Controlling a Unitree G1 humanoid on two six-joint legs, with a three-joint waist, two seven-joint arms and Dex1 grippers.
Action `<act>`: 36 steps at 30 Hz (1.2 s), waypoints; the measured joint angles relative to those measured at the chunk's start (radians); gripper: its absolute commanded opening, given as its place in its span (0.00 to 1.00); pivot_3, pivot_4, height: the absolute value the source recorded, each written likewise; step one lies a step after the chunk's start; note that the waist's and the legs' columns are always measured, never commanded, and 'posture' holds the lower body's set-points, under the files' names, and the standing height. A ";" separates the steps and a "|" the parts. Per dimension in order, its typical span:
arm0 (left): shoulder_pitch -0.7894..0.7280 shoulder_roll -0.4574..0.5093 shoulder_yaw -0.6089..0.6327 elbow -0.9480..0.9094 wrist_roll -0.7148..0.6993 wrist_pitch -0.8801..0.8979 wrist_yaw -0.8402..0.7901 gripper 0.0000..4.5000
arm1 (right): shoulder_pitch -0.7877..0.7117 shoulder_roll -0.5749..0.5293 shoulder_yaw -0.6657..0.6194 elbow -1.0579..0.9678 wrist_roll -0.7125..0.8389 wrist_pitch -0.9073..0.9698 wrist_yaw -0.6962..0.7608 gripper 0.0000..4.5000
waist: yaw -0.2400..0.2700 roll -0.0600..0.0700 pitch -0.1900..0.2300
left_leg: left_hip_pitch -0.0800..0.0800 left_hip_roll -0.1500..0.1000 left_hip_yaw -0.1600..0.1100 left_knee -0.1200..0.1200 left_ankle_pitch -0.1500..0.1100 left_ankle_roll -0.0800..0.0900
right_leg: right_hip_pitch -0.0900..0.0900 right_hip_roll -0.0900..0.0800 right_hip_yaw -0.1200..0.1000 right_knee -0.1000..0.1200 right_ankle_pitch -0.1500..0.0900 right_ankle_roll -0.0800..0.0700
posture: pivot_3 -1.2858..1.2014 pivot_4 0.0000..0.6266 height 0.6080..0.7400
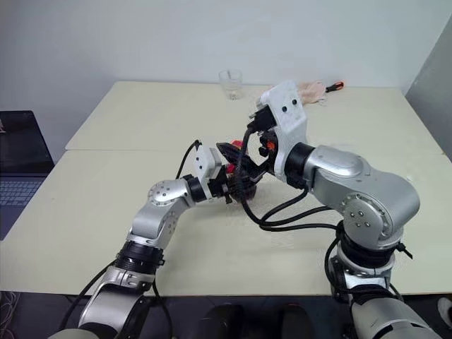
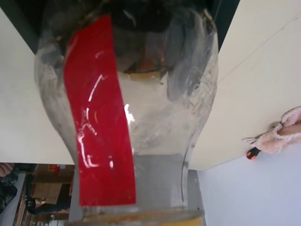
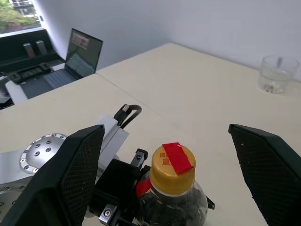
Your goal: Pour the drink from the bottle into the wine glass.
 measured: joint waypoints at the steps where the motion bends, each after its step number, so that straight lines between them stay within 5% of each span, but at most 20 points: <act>1: 0.000 -0.002 0.000 0.007 0.000 -0.002 0.000 0.42 | 0.002 0.017 0.006 -0.004 -0.010 0.015 -0.027 1.00 | 0.000 0.000 0.000 | 0.000 0.000 0.000 0.000 0.000 0.000 | 0.000 0.000 0.000 0.000 0.000 0.000 | 0.52 0.24 1.00; 8: 0.000 -0.004 0.000 0.010 0.001 -0.014 -0.001 0.42 | 0.039 0.046 0.050 -0.002 -0.069 0.055 -0.101 1.00 | -0.001 0.000 0.000 | 0.000 0.000 0.000 0.000 0.000 0.000 | 0.000 0.000 0.000 0.000 0.000 0.000 | 0.52 0.24 1.00; 11: 0.000 -0.004 0.000 0.010 0.001 -0.014 -0.001 0.42 | 0.042 0.046 0.055 -0.001 -0.079 0.055 -0.101 0.87 | -0.002 0.000 0.000 | 0.000 0.000 0.000 0.000 0.000 0.000 | 0.000 0.000 0.000 0.000 0.000 0.000 | 0.52 0.24 1.00; 19: 0.002 -0.001 0.001 0.007 0.000 -0.013 0.004 0.42 | 0.042 0.079 0.056 0.023 -0.078 0.035 -0.087 0.27 | -0.003 0.000 0.000 | 0.000 0.000 0.000 0.000 0.000 0.000 | 0.000 0.000 0.000 0.000 0.000 0.000 | 0.52 0.24 1.00; 25: 0.004 0.003 0.004 0.005 0.000 -0.012 0.010 0.42 | 0.041 0.085 0.052 0.046 -0.076 0.015 -0.064 0.27 | -0.003 0.000 0.000 | 0.000 0.000 0.000 0.000 0.000 0.000 | 0.000 0.000 0.000 0.001 0.000 0.000 | 0.52 0.24 1.00; 29: 0.001 0.001 0.007 -0.009 -0.001 -0.015 0.018 0.42 | 0.052 -0.056 0.090 0.110 -0.055 -0.144 0.112 0.27 | 0.000 0.000 0.000 | 0.000 -0.001 0.000 0.000 0.000 0.000 | 0.000 0.000 0.000 -0.001 0.000 0.000 | 0.52 0.24 1.00; 32: 0.004 -0.003 -0.016 -0.019 -0.001 -0.021 -0.013 0.42 | 0.082 -0.265 0.141 0.223 -0.042 -0.383 0.441 0.27 | 0.002 0.000 0.000 | 0.000 -0.002 0.000 0.000 0.000 0.001 | 0.002 0.000 -0.002 -0.003 0.000 0.001 | 0.52 0.24 1.00; 36: 0.016 -0.008 -0.035 -0.031 -0.003 -0.010 -0.025 0.42 | 0.000 -0.360 0.210 0.562 -0.077 -0.692 0.852 0.27 | -0.018 0.000 0.000 | 0.002 0.000 0.002 0.000 0.000 0.001 | 0.002 0.001 -0.001 -0.002 0.001 0.001 | 0.52 0.24 1.00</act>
